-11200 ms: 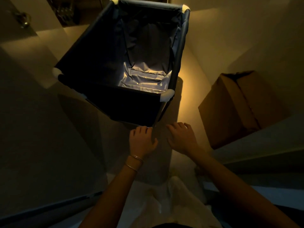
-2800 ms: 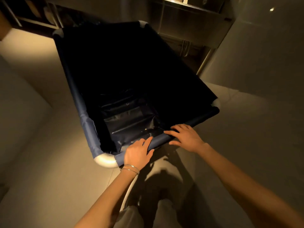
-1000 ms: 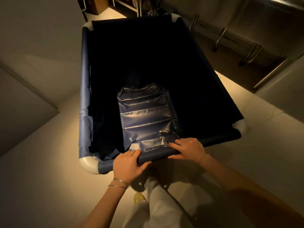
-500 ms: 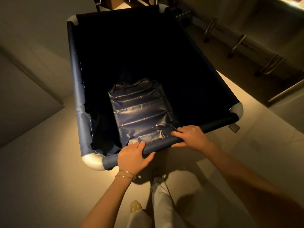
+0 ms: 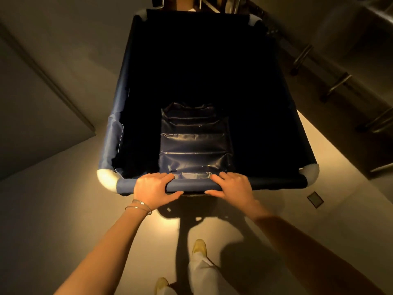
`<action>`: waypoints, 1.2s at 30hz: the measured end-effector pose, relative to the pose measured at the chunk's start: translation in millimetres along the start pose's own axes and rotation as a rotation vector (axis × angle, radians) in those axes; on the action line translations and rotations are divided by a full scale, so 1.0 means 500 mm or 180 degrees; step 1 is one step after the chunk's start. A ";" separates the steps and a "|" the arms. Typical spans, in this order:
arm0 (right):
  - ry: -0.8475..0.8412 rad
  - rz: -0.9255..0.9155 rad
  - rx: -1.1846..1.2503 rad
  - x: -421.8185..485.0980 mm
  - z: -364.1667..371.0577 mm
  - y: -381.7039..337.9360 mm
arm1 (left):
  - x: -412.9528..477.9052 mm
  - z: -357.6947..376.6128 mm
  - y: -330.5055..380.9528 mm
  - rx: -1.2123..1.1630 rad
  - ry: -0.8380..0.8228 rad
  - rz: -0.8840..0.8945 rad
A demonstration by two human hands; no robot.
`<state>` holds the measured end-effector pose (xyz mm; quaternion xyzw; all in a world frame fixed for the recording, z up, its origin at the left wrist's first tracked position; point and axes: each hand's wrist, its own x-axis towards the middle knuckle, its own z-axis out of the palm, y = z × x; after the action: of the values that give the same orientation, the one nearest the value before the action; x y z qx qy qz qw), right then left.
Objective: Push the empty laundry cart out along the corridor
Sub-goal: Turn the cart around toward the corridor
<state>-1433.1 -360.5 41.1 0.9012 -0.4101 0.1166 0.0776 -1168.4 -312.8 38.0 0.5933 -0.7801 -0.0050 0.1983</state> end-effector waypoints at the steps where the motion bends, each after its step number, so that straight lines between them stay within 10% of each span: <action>1: -0.0016 0.0056 0.0019 0.011 0.004 0.001 | 0.014 0.001 -0.012 0.0002 -0.0026 0.0013; 27: 0.0665 0.0416 -0.0156 0.278 0.108 0.142 | 0.365 0.079 -0.196 0.0216 -0.0230 0.0297; 36: -0.0099 0.0710 0.0488 0.399 0.118 0.243 | 0.511 0.102 -0.227 0.0254 -0.0336 0.0296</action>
<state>-1389.6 -597.2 44.4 0.8551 -0.4987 0.1415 -0.0113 -1135.3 -595.1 41.0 0.5628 -0.8158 0.0041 0.1332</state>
